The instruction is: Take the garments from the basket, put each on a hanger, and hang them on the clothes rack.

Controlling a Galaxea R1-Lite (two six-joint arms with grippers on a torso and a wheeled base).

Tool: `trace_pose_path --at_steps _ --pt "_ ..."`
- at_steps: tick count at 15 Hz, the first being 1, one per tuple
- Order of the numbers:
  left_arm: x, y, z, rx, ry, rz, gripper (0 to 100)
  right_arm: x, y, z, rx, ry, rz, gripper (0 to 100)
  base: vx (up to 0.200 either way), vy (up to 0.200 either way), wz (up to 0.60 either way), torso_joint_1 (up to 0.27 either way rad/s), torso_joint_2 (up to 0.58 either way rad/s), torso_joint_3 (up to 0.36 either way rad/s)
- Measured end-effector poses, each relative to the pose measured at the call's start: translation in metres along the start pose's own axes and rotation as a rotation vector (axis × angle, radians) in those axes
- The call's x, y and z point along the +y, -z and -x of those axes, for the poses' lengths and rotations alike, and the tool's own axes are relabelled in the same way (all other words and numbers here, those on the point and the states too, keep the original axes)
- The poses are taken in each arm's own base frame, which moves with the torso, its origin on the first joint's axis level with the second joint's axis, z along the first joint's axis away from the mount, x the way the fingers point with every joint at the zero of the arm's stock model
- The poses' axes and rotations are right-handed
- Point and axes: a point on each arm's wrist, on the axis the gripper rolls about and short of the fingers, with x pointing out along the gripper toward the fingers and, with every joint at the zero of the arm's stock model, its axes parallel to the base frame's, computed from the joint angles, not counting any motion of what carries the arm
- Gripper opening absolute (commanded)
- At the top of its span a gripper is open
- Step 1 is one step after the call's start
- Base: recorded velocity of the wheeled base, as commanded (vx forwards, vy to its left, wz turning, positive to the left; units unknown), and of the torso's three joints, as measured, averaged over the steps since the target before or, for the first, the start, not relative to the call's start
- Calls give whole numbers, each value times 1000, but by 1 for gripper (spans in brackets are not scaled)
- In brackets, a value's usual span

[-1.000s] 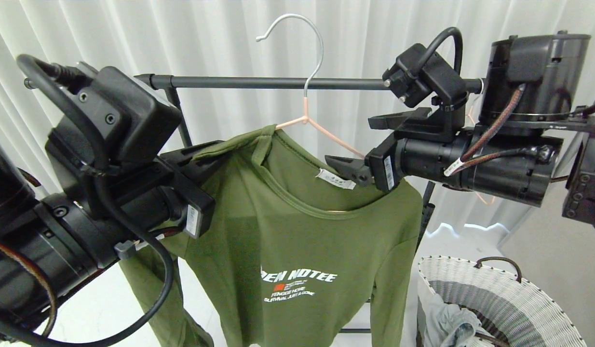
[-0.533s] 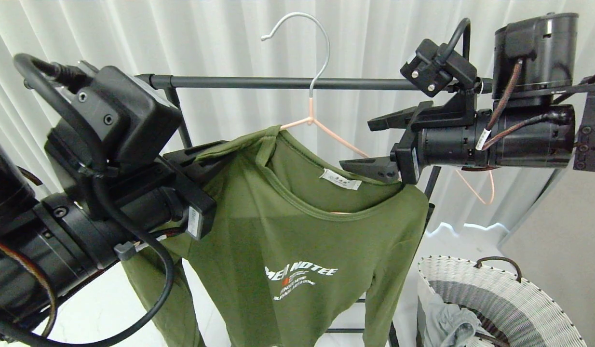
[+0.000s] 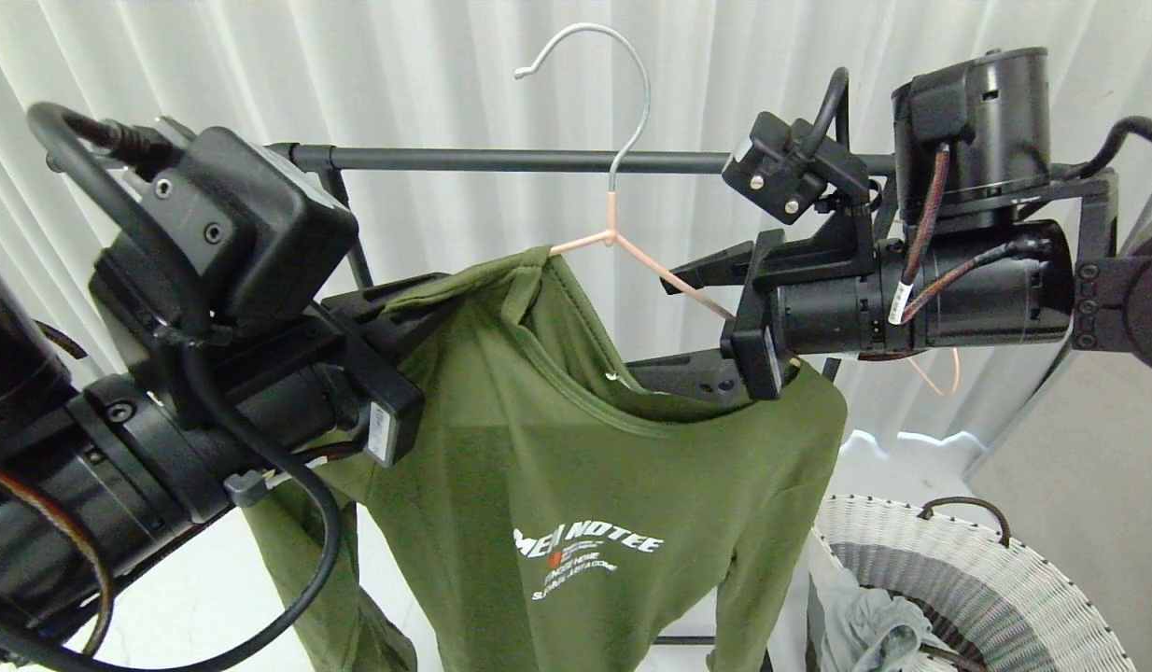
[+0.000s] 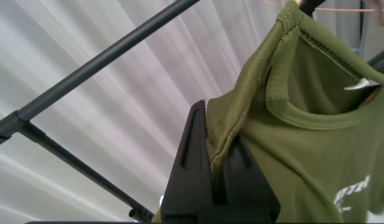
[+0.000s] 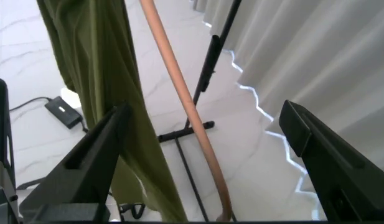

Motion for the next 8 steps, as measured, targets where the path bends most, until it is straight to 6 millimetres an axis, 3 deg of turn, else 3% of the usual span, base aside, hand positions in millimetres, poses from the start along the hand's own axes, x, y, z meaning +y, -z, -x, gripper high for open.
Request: trace_pose_path --at_steps 1,8 --pt "0 0 0 1 0 -1 0 1 0 0 0 -3 1 0 0 0 0 0 0 0" --pt "0 1 -2 8 -6 -5 0 3 0 0 -8 -25 3 0 0 0 0 0 0 0"
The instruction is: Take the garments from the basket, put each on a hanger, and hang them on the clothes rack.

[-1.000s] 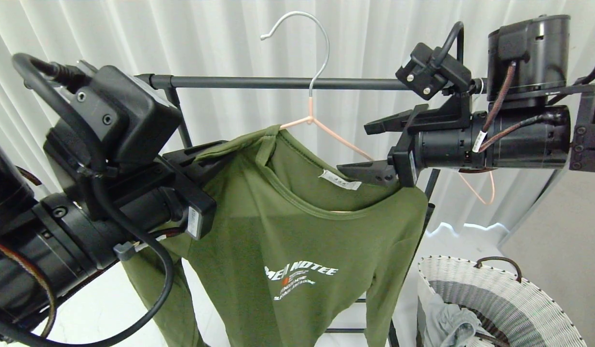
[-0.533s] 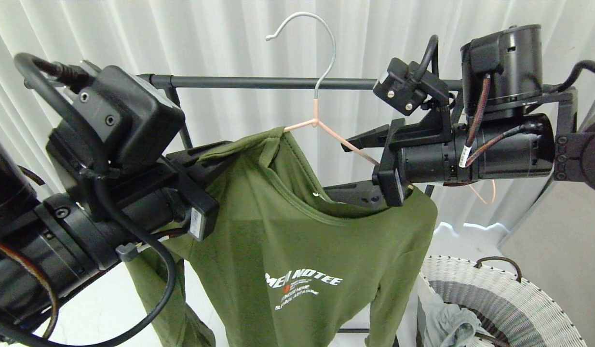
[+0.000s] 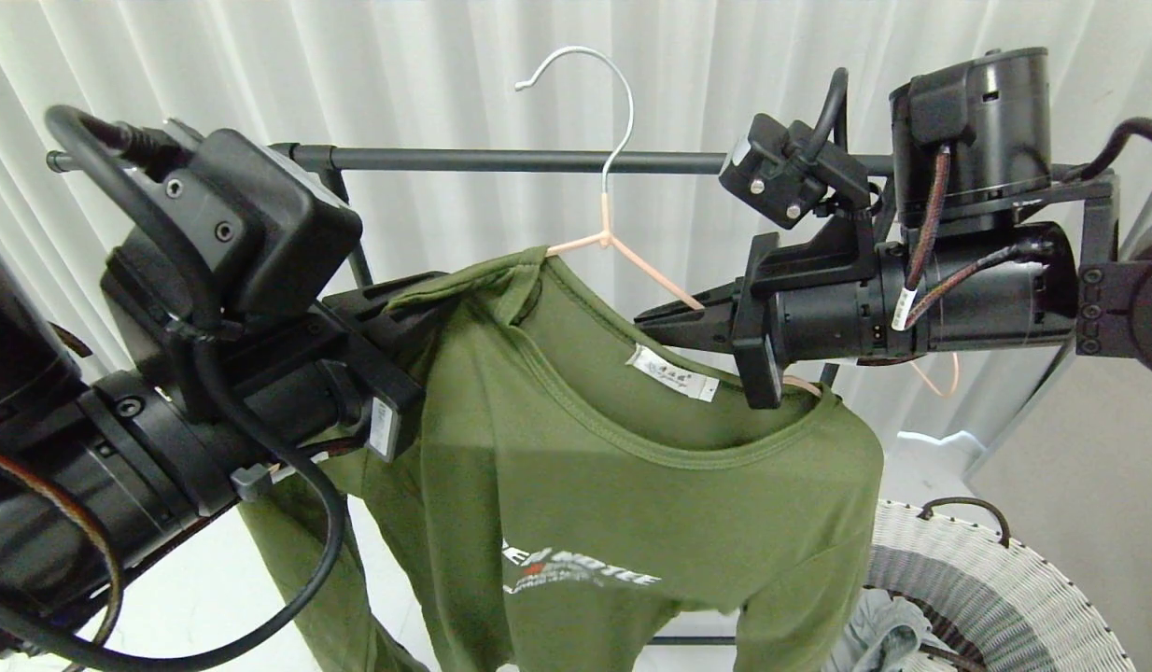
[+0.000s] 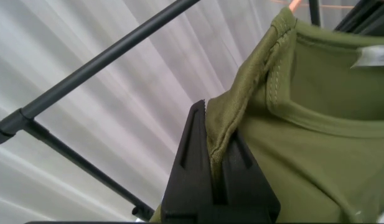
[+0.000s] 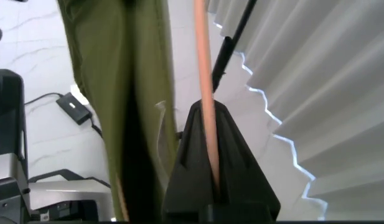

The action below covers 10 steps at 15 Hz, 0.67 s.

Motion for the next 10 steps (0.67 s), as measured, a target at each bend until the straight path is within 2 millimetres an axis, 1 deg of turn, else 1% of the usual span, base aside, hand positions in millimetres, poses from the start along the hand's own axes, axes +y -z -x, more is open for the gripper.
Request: trace_pose_path --at_steps 4,5,10 --pt "0 1 0 7 -1 -9 0 2 -2 0 -7 -2 3 0 0 0 0 0 0 0" --pt "0 2 0 11 -4 -20 100 3 -3 0 -10 -6 5 0 0 0 0 0 0 0" --pt "5 7 -5 38 -28 -33 100 15 -10 3 -32 -34 6 0 0 0 0 0 0 0"
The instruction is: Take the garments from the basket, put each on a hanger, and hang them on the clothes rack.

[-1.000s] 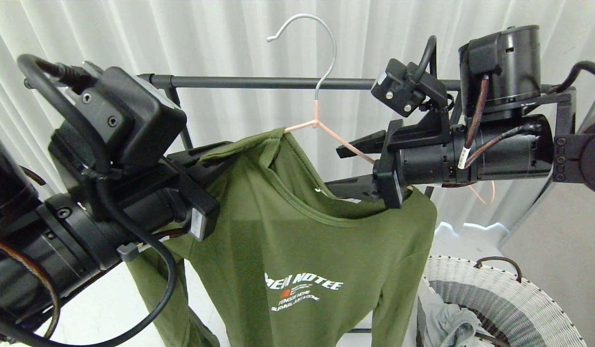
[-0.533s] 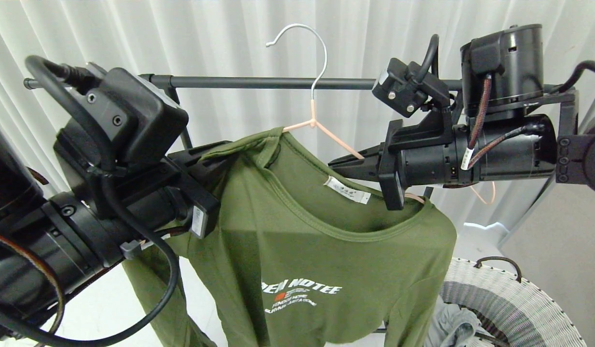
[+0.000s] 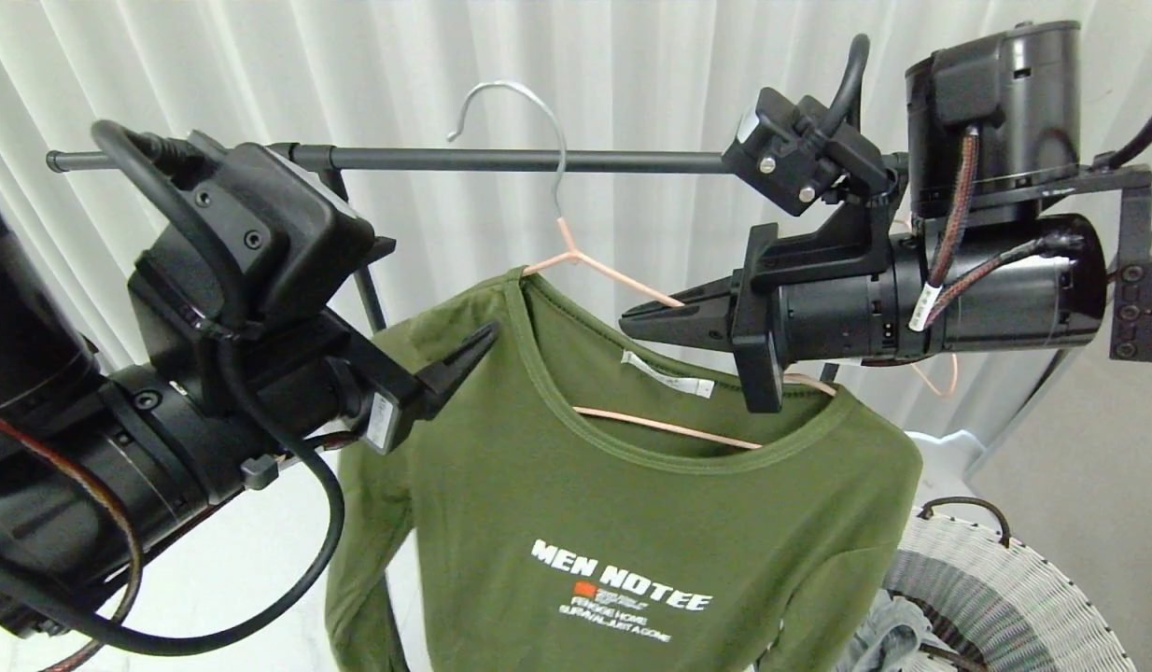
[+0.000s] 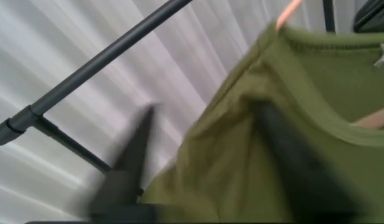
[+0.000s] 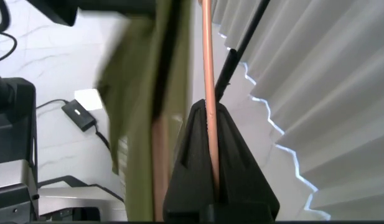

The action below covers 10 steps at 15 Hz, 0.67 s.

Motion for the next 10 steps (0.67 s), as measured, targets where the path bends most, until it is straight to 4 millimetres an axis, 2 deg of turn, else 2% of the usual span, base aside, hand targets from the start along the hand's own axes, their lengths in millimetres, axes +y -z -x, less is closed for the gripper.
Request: trace_pose_path --at_steps 5,10 --pt "0 5 -1 18 -4 -1 100 3 -4 4 -13 0 -59 0 0 0 0 0 0 0" --pt "11 39 10 120 -81 10 100 1 -8 14 -28 25 -64 0 0 0 0 0 0 0"
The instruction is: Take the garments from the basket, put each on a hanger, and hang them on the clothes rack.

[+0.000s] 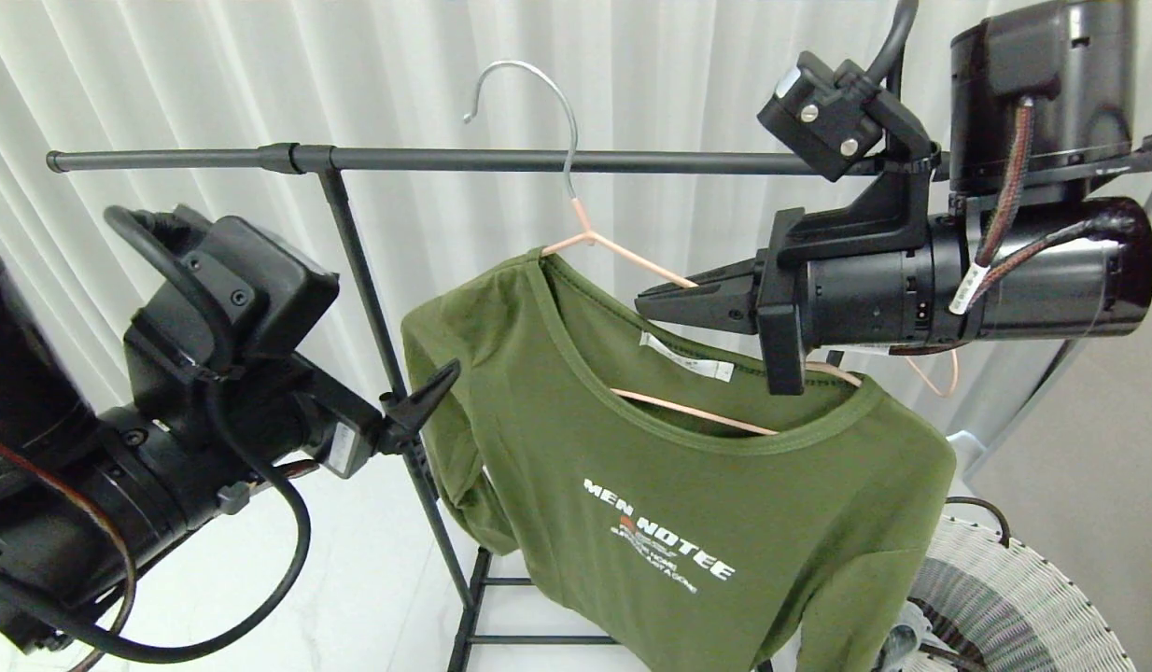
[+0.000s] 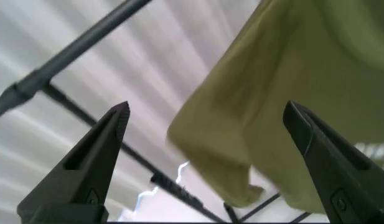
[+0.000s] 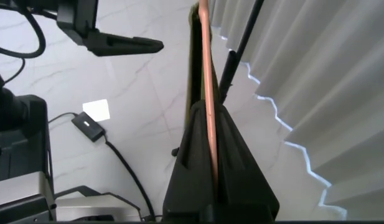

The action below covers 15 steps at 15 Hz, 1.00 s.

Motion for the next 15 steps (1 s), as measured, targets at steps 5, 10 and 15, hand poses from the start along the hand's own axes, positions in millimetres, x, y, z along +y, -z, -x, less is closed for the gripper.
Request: trace_pose_path --at_steps 5,10,15 --pt "22 48 5 95 10 63 100 4 -9 13 -35 1 18 0 0 0 0 0 0 0" --pt "26 70 -6 142 75 91 100 18 -18 20 -64 -35 36 0 0 0 0 0 0 0" --pt "25 76 -15 154 78 146 0 31 -23 20 -79 -76 46 0 0 0 0 0 0 0"
